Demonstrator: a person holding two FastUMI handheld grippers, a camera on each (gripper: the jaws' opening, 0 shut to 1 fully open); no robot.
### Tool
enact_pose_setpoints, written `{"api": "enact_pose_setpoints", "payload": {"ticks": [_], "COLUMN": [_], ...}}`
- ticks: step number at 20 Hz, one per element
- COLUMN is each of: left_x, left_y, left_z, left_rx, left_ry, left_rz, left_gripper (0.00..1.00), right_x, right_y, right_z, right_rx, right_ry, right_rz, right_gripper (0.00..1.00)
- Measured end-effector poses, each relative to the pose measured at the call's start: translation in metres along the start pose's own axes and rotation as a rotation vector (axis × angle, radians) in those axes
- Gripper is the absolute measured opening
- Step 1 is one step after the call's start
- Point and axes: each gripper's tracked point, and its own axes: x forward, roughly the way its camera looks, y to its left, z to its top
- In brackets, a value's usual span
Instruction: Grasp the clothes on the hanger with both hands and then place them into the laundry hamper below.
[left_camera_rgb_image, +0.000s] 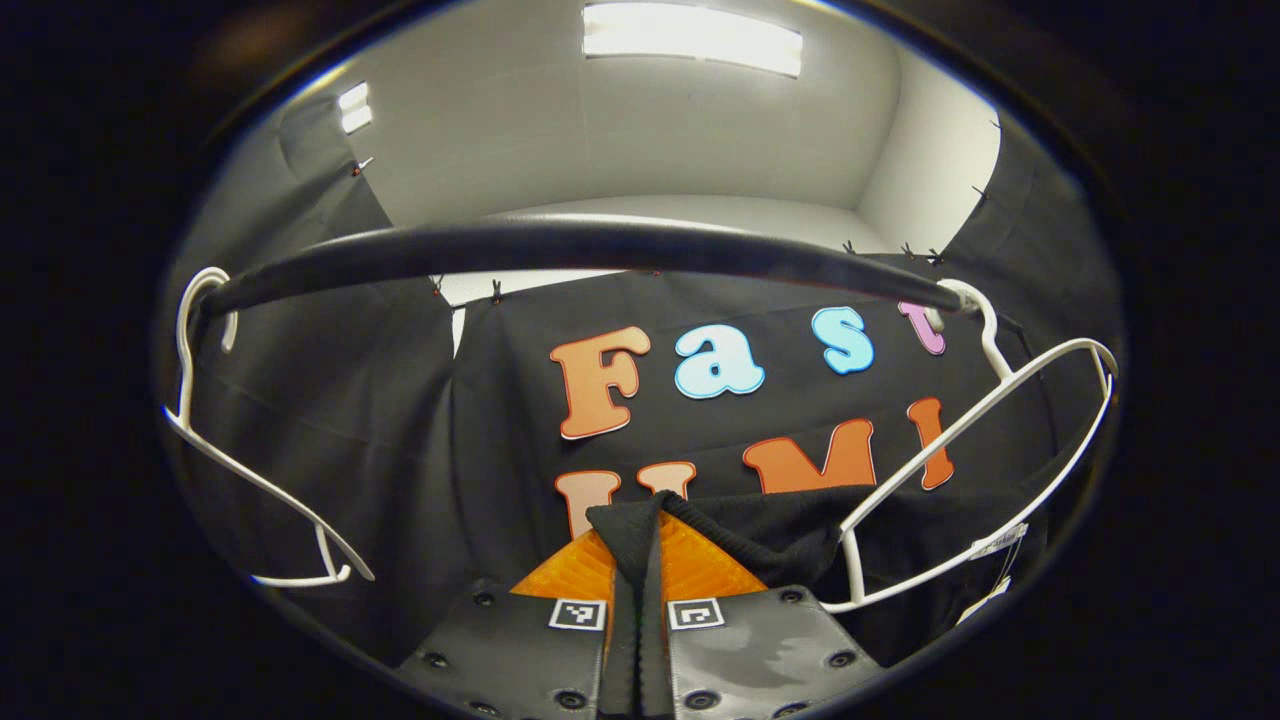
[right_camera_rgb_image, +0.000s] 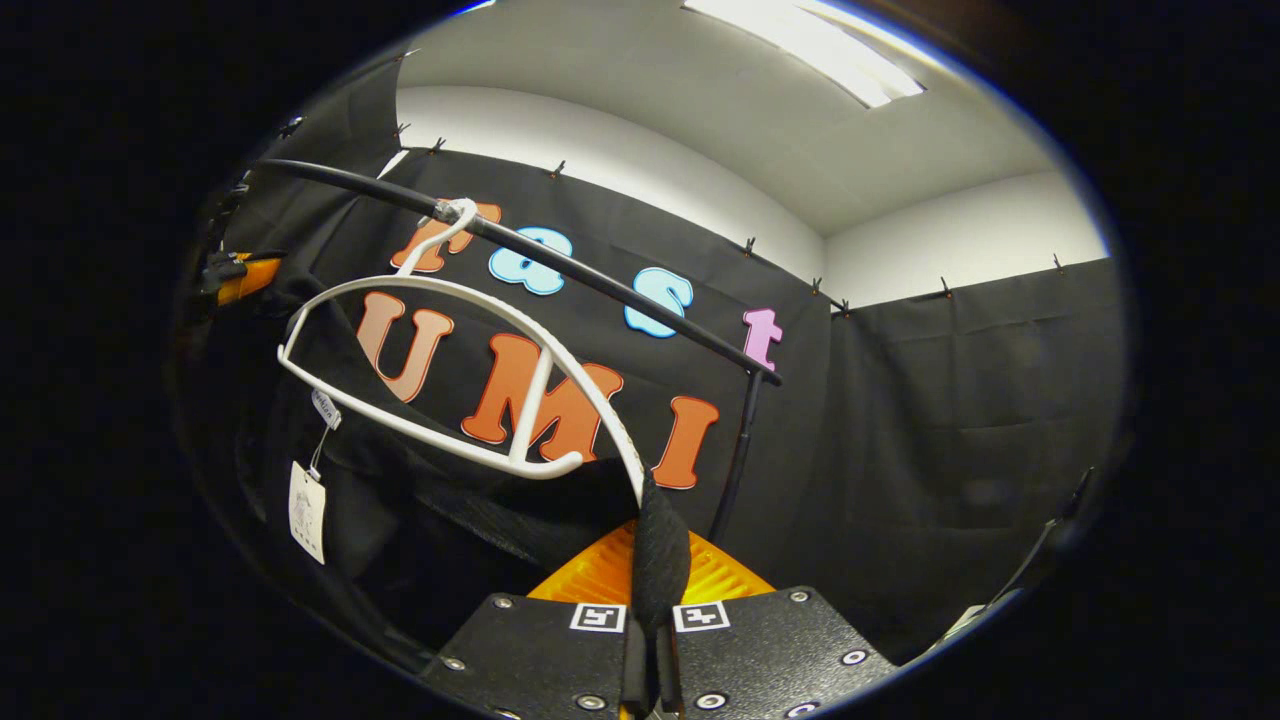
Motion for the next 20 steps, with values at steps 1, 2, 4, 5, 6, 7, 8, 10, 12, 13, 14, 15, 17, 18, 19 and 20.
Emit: {"api": "enact_pose_setpoints", "payload": {"ticks": [1, 2, 4, 5, 6, 7, 8, 10, 12, 13, 14, 15, 17, 18, 19, 20], "left_x": [0.001, 0.001, 0.008, 0.012, 0.016, 0.016, 0.016, 0.012, 0.012, 0.012, 0.01, 0.002, -0.009, -0.014, -0.019, -0.024], "left_y": [0.0, 0.001, -0.003, -0.004, -0.005, -0.005, -0.004, -0.004, 0.001, 0.003, 0.005, 0.007, 0.011, 0.011, 0.01, 0.009], "left_z": [-0.002, -0.001, -0.012, -0.019, -0.022, -0.024, -0.027, -0.042, -0.058, -0.064, -0.067, -0.065, -0.059, -0.057, -0.056, -0.054], "left_rx": [0.0, 0.001, 0.008, 0.005, -0.004, -0.008, 0.0, 0.015, 0.011, 0.01, 0.008, 0.011, 0.03, 0.027, 0.015, 0.01], "left_ry": [0.005, 0.009, 0.047, 0.068, 0.077, 0.087, 0.098, 0.125, 0.154, 0.164, 0.165, 0.164, 0.154, 0.152, 0.151, 0.152], "left_rz": [0.001, 0.001, -0.017, -0.03, -0.037, -0.036, -0.034, -0.031, -0.024, -0.021, -0.017, -0.015, -0.006, -0.007, -0.013, -0.018], "left_gripper": [0.09, 0.09, 0.08, 0.08, 0.08, 0.08, 0.08, 0.09, 0.09, 0.09, 0.08, 0.08, 0.08, 0.09, 0.08, 0.08], "right_x": [-0.001, 0.0, 0.002, 0.005, 0.007, 0.007, 0.008, 0.002, -0.001, -0.004, -0.006, -0.009, -0.016, -0.021, -0.026, -0.03], "right_y": [0.003, 0.005, 0.002, 0.0, 0.0, 0.0, 0.004, 0.014, 0.025, 0.03, 0.036, 0.042, 0.05, 0.053, 0.059, 0.065], "right_z": [-0.001, -0.003, -0.01, -0.013, -0.016, -0.019, -0.02, -0.029, -0.035, -0.035, -0.035, -0.035, -0.033, -0.028, -0.024, -0.02], "right_rx": [0.013, 0.027, 0.024, 0.019, 0.024, 0.041, 0.06, 0.062, 0.043, 0.04, 0.036, 0.028, 0.013, 0.014, 0.024, 0.039], "right_ry": [0.0, 0.004, 0.015, 0.023, 0.034, 0.043, 0.047, 0.066, 0.073, 0.072, 0.073, 0.072, 0.066, 0.06, 0.055, 0.052], "right_rz": [-0.001, 0.002, -0.009, -0.015, -0.015, -0.014, -0.004, 0.016, 0.036, 0.049, 0.061, 0.073, 0.086, 0.093, 0.101, 0.111], "right_gripper": [0.03, 0.03, 0.03, 0.03, 0.04, 0.03, 0.03, 0.03, 0.03, 0.03, 0.03, 0.03, 0.03, 0.03, 0.03, 0.03]}}
